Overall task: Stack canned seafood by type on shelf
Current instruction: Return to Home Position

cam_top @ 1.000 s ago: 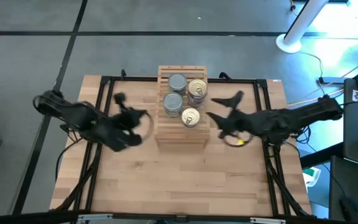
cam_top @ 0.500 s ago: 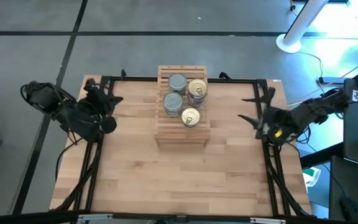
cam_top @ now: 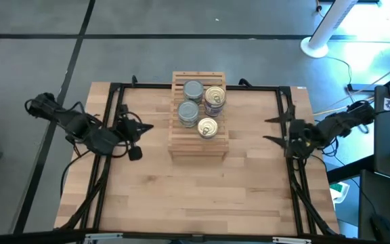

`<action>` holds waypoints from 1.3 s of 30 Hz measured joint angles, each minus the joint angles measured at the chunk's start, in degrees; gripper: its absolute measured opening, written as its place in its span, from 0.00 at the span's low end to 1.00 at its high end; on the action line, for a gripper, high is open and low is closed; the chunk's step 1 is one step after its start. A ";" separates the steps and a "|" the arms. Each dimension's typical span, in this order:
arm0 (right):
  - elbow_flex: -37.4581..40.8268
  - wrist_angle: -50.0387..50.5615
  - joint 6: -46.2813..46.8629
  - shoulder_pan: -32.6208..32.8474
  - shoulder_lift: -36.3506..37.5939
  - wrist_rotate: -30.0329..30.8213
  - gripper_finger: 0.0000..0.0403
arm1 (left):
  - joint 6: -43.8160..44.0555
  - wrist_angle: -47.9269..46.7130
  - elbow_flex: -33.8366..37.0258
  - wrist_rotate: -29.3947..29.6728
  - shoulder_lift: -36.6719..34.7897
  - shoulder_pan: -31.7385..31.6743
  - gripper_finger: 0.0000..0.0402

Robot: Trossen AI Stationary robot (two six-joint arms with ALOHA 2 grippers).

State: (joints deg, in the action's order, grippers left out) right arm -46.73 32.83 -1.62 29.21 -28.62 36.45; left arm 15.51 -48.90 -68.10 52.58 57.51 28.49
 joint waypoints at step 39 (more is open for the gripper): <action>35.51 -25.53 14.97 -36.85 19.18 -49.41 0.67 | -6.06 66.55 67.61 -43.09 -36.55 -35.49 0.01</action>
State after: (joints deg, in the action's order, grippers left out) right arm -11.23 7.30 13.34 -7.64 -9.43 -12.96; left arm 9.45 17.65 -0.48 9.49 20.96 -7.01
